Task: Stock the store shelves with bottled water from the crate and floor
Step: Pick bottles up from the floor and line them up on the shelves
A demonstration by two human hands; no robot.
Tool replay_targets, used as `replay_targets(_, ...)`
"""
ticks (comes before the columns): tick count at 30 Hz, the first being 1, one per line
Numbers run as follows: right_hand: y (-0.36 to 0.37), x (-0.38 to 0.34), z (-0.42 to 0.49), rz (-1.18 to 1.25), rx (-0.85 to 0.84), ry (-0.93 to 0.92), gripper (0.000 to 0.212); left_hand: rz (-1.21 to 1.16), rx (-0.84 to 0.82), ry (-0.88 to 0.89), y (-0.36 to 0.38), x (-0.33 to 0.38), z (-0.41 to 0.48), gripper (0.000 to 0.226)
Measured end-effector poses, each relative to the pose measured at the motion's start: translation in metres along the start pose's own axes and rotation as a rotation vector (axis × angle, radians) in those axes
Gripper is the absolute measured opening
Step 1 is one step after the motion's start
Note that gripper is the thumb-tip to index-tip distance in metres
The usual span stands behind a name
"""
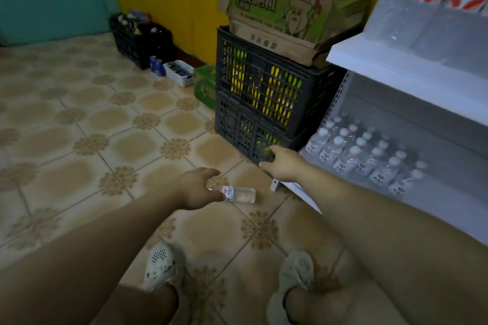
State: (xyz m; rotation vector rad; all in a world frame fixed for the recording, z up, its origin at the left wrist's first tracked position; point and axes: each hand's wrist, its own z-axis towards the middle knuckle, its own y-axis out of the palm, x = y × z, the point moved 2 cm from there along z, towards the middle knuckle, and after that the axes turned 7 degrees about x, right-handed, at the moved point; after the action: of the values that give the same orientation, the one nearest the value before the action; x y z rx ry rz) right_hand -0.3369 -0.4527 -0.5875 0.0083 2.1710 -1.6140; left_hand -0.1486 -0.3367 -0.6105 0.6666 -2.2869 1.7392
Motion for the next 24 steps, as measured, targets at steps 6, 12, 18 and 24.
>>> replay_targets(6, 0.075, 0.042, 0.072, -0.030, -0.136, 0.035, 0.073, -0.093, -0.131, -0.144, 0.059, -0.047, 0.077, 0.075)
replay_targets(12, 0.175, 0.083, 0.169, -0.058, -0.275, 0.087, 0.069, -0.338, -0.188, -0.355, 0.143, -0.092, 0.176, 0.073)
replay_targets(18, 0.268, 0.109, 0.259, -0.060, -0.341, 0.109, 0.071, -0.695, -0.171, -0.696, 0.232, -0.126, 0.250, 0.065)
replay_targets(24, 0.348, 0.138, 0.293, -0.177, -0.392, 0.029, 0.102, -0.989, -0.147, -0.901, 0.295, -0.149, 0.291, 0.064)
